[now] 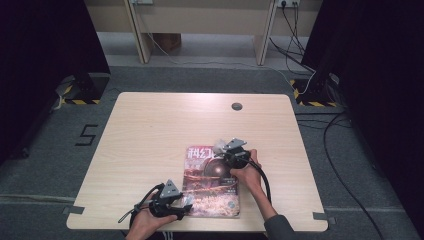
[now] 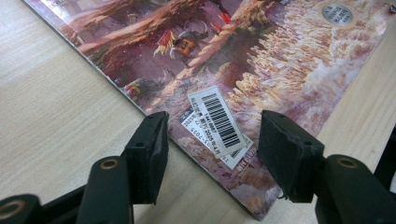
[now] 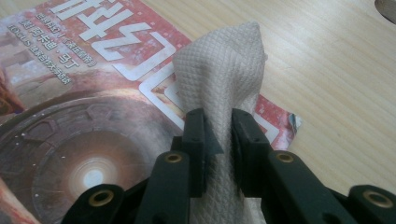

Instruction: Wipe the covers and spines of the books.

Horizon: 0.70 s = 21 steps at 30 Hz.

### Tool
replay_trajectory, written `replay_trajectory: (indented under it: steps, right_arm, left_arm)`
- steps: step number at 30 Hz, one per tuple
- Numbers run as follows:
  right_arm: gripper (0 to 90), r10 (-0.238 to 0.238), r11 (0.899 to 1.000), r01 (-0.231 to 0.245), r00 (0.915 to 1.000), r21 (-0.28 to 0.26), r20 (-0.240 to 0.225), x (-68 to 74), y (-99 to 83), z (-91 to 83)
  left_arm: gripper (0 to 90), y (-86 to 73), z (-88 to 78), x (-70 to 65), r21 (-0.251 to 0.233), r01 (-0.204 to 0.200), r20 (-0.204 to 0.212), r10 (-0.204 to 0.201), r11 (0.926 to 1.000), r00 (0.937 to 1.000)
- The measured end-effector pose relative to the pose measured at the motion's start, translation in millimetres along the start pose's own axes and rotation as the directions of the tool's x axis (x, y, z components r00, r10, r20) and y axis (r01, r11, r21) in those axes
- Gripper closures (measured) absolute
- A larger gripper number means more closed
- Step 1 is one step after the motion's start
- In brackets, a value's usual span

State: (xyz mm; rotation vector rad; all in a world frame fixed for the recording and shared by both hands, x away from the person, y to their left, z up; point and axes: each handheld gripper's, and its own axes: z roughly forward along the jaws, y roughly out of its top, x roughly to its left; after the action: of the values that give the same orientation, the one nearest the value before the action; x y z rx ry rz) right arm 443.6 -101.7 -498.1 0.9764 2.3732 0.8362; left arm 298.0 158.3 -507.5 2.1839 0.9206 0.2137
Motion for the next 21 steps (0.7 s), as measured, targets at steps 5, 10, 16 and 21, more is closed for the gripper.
replay_trajectory:
  steps: [5, 10, 16, 21]
  right_arm:
    - [77.4, 0.048, 0.999, -0.048, 0.9962, 0.007, 0.073, -17.4, -0.3, 4.2]
    - [77.4, 0.096, 0.995, -0.098, 0.991, 0.016, 0.093, -27.0, 1.2, 6.7]
    - [77.5, 0.087, 0.996, -0.089, 0.9921, 0.017, 0.091, -21.9, 3.0, 7.0]
    - [77.4, 0.068, 0.998, -0.068, 0.9961, 0.007, 0.057, -12.4, 6.2, 8.9]
  left_arm:
    - [41.9, 0.1, 0.0, -0.5, -0.001, -0.005, -0.002, 0.005, 1.0, 1.0]
    - [41.9, 0.4, 0.1, -0.4, 0.001, -0.008, -0.002, 0.008, 1.0, 1.0]
    - [41.4, 0.8, 0.4, 0.3, 0.003, -0.013, 0.0, 0.013, 0.9999, 0.9999]
    - [40.1, 0.8, 0.8, 1.7, 0.002, -0.006, 0.007, 0.006, 1.0, 1.0]
